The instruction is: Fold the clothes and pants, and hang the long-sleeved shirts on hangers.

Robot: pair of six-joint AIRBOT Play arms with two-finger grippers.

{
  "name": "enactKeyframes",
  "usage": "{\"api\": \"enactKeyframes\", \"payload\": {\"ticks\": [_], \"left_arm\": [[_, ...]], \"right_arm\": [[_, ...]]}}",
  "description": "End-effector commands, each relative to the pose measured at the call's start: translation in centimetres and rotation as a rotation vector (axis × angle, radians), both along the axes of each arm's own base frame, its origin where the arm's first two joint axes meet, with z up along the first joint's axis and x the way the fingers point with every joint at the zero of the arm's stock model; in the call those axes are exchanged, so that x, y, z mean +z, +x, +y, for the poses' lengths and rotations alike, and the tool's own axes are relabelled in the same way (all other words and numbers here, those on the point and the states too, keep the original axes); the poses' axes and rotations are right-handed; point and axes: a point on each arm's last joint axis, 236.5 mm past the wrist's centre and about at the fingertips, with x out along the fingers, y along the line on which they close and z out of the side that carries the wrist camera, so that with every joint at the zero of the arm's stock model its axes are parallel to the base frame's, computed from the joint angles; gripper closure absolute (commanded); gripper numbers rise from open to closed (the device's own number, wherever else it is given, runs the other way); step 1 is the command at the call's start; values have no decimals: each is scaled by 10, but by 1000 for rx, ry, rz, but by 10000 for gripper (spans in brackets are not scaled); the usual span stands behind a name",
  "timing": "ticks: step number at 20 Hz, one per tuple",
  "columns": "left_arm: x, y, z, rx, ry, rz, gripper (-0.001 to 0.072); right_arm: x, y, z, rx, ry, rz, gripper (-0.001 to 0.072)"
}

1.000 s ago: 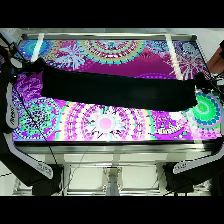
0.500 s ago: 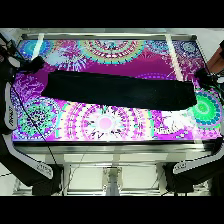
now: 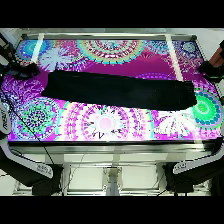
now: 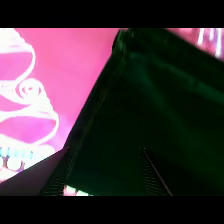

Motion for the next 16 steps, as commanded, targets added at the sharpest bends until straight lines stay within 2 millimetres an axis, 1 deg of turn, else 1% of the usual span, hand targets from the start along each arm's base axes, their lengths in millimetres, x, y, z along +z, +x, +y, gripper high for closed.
{"api": "enactKeyframes", "payload": {"ticks": [1, 4, 5, 7, 8, 10, 13, 15, 16], "left_arm": [[-22, -28, -14, -64, -70, 137, 85], [-48, -33, -32, -96, -172, 200, 76], [-56, -33, -33, -96, -183, 217, 68], [-68, -31, -30, -88, -178, 226, 67], [-72, -29, -27, -83, -167, 223, 67], [-74, -25, -14, -42, -126, 212, 67], [-80, -24, -12, -36, -131, 218, 68], [-88, -27, -13, -37, -139, 238, 68], [-91, -27, -13, -35, -142, 244, 68]], "right_arm": [[-13, -32, 13, 87, 12, 155, 188], [-14, -37, 20, 100, 38, 174, 189], [-15, -38, 22, 105, 41, 181, 189], [-15, -38, 26, 124, 40, 186, 189], [-15, -37, 30, 139, 35, 185, 190], [-14, -31, 39, 165, 23, 177, 189], [-12, -19, 54, 193, 6, 154, 190], [-13, -17, 62, 211, 6, 156, 189], [-13, -18, 62, 212, 7, 157, 189]]}}
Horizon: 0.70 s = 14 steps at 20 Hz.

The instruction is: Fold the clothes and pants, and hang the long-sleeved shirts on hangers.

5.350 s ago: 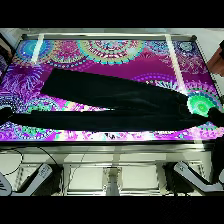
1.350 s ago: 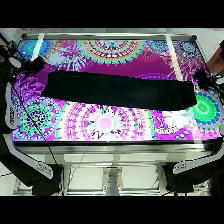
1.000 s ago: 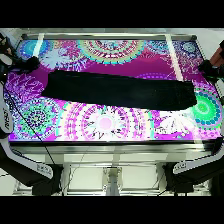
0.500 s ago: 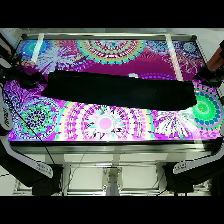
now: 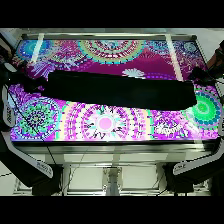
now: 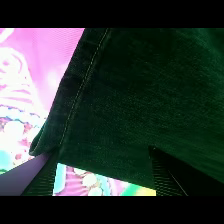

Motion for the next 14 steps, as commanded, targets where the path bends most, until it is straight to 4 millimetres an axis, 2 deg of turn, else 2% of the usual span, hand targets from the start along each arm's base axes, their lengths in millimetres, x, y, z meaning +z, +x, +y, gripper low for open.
{"api": "enactKeyframes", "payload": {"ticks": [1, 5, 14], "left_arm": [[-11, -2, 3, 8, -1, 21, 68], [-18, -2, 7, 20, -5, 30, 67], [-9, 14, 18, 62, 18, -38, 67]], "right_arm": [[0, 3, 9, 21, -2, -1, 189], [0, 2, 8, 22, -5, 3, 189], [0, 2, 7, 37, -17, 1, 190]]}}
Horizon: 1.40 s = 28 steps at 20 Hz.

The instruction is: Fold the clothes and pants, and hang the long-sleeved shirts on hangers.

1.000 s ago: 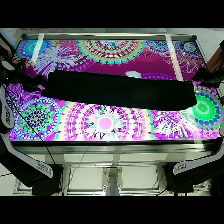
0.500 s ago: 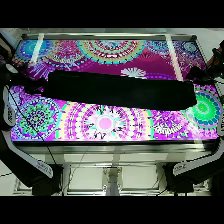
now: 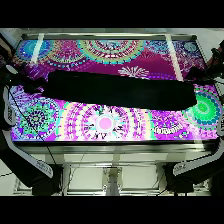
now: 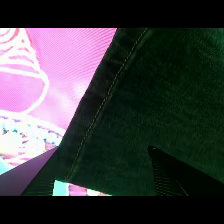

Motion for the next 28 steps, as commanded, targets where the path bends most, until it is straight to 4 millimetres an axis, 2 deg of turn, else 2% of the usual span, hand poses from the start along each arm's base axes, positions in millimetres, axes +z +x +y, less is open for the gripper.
{"api": "enactKeyframes", "payload": {"ticks": [1, 5, 9, 16, 21, 23, 24, 25, 26, 28], "left_arm": [[3, 3, 6, 15, 8, -18, 67], [5, 0, 15, 54, 0, -15, 67], [0, 0, 15, 55, -5, -7, 67], [-17, 2, -2, 27, -26, 22, 67], [-40, -2, -27, -20, -48, 84, 81], [-41, -2, -30, -26, -48, 85, 288], [-40, -3, -30, -27, -49, 88, 429], [-38, -5, -31, -32, -52, 95, 626], [-34, -8, -32, -36, -55, 100, 681], [-18, -11, -32, -43, -51, 95, 682]], "right_arm": [[0, 1, 0, 12, -7, -3, 189], [1, 2, -1, 11, -10, -10, 189], [1, 2, -1, 10, -11, -12, 189], [3, 8, -4, 2, -21, -35, 190], [3, 7, -4, 2, -21, -34, 190], [3, 7, -4, 3, -21, -32, 190], [3, 7, -4, 3, -20, -32, 190], [3, 7, -4, 3, -20, -32, 190], [3, 7, -4, 3, -20, -31, 189], [2, 6, -3, 5, -17, -26, 190]]}}
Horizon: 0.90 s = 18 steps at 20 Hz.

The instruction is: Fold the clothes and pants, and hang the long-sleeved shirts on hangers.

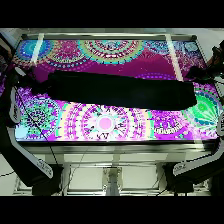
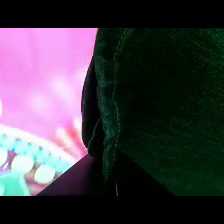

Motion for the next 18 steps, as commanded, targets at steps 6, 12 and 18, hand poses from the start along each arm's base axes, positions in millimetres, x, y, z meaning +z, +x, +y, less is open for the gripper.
{"api": "enactKeyframes", "payload": {"ticks": [6, 12, 18], "left_arm": [[118, -10, -7, -34, 44, -144, 683], [227, -19, -56, -168, 86, -286, 683], [260, -21, -207, -502, 66, -383, 683]], "right_arm": [[-6, -18, 11, 29, 37, 81, 190], [-11, -43, 30, 73, 109, 186, 189], [-12, -61, 41, 104, 152, 260, 190]]}}
